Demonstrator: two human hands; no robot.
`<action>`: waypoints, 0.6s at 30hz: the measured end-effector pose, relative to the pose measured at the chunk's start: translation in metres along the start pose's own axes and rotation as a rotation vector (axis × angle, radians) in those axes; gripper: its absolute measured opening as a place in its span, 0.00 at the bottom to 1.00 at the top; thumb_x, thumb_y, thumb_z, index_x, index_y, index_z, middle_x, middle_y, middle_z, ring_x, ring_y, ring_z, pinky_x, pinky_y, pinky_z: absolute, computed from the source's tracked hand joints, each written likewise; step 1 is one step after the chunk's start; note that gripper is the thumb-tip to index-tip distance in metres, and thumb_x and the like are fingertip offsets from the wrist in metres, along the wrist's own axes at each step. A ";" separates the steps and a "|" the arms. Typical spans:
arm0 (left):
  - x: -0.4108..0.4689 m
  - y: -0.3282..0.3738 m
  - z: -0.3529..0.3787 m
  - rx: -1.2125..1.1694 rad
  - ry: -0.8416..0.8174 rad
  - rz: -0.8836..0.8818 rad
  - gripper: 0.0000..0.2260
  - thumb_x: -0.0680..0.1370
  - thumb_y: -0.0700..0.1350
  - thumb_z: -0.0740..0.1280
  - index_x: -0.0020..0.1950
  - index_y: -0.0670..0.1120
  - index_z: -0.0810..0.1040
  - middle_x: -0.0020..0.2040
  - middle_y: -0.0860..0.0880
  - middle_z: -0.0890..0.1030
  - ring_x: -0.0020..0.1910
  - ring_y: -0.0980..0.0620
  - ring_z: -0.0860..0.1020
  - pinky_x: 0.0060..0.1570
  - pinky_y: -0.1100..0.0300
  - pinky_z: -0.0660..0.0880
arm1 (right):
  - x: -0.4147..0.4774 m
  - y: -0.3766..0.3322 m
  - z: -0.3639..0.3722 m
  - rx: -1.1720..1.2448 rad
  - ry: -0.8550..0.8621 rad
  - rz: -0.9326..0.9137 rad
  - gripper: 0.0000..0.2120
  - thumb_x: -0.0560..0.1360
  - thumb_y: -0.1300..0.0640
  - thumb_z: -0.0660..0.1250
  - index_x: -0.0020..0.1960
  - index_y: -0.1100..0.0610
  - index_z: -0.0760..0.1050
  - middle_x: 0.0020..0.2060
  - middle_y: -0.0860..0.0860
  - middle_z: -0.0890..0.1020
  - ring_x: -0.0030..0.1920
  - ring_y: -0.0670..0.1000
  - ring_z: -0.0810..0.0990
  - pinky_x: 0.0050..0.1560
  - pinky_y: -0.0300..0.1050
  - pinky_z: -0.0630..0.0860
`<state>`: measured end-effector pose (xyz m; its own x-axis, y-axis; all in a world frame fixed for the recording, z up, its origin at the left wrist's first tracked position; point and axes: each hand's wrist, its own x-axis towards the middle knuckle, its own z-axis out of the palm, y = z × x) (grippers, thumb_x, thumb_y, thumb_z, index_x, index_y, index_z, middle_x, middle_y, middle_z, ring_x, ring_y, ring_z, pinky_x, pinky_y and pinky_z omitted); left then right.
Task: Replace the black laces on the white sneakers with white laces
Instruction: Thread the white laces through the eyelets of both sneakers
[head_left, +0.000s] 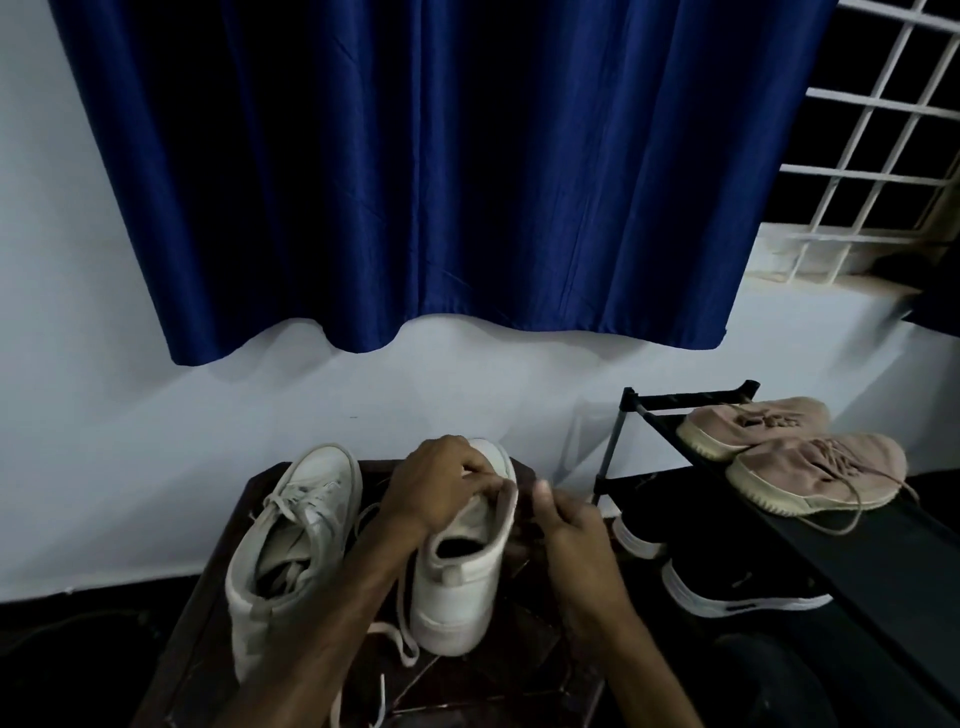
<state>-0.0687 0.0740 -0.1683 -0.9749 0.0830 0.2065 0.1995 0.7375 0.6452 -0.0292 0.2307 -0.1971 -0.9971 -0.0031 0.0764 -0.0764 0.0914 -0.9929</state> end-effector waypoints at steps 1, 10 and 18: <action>0.001 -0.003 -0.005 -0.003 -0.037 0.016 0.06 0.73 0.54 0.73 0.44 0.53 0.86 0.45 0.53 0.81 0.48 0.53 0.79 0.51 0.54 0.74 | 0.000 0.003 0.007 0.004 0.059 -0.029 0.10 0.80 0.58 0.64 0.46 0.61 0.82 0.38 0.56 0.85 0.38 0.51 0.85 0.35 0.45 0.80; -0.011 -0.004 -0.011 0.001 -0.182 -0.065 0.26 0.72 0.71 0.60 0.44 0.49 0.80 0.51 0.54 0.75 0.54 0.54 0.73 0.59 0.53 0.71 | 0.003 0.019 0.036 -0.364 0.282 -0.268 0.06 0.78 0.49 0.63 0.43 0.48 0.70 0.38 0.43 0.78 0.38 0.42 0.77 0.38 0.40 0.71; -0.038 -0.009 0.009 -0.079 -0.027 -0.003 0.21 0.65 0.63 0.62 0.55 0.57 0.75 0.64 0.69 0.61 0.64 0.65 0.59 0.60 0.69 0.56 | -0.005 0.036 0.004 0.059 0.095 0.031 0.08 0.82 0.56 0.57 0.47 0.59 0.70 0.37 0.56 0.81 0.34 0.54 0.82 0.33 0.52 0.81</action>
<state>-0.0345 0.0697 -0.1885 -0.9777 0.0994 0.1851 0.2024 0.6825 0.7023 -0.0274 0.2300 -0.2337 -0.9943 0.0931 0.0511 -0.0485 0.0308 -0.9984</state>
